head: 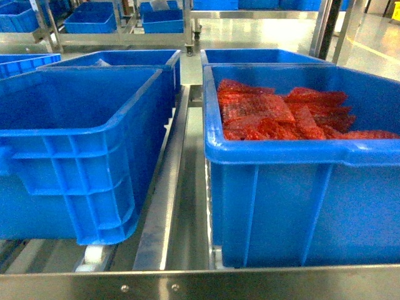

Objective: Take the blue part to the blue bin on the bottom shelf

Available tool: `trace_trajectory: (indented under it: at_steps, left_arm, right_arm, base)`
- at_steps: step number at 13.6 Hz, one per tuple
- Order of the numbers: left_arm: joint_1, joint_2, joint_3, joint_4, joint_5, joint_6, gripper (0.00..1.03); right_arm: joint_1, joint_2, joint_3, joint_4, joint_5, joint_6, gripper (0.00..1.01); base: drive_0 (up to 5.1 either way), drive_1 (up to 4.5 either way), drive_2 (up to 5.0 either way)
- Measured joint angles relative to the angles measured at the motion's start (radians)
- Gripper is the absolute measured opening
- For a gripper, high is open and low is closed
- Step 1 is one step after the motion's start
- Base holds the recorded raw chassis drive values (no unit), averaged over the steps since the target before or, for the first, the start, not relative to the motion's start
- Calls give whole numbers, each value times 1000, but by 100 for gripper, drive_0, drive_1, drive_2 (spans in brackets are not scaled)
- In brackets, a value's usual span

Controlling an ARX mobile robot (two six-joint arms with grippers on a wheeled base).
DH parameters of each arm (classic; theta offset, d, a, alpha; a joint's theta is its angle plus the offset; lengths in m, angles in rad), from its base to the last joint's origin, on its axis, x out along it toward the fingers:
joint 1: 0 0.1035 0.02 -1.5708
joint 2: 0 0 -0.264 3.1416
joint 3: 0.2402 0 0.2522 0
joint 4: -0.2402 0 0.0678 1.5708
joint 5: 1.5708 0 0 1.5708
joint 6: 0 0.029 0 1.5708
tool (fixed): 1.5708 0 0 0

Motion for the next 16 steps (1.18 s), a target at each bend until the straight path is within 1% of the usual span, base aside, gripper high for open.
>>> trace_trajectory:
  at_steps: [10, 16]
  left_arm:
    - [0, 2, 0, 0, 0, 0, 43]
    - [1, 2, 0, 0, 0, 0, 43]
  right_arm:
    - [0, 0, 0, 0, 0, 0, 98]
    - [0, 0, 0, 0, 0, 0, 98]
  base:
    - [4, 407, -398]
    - [0, 0, 0]
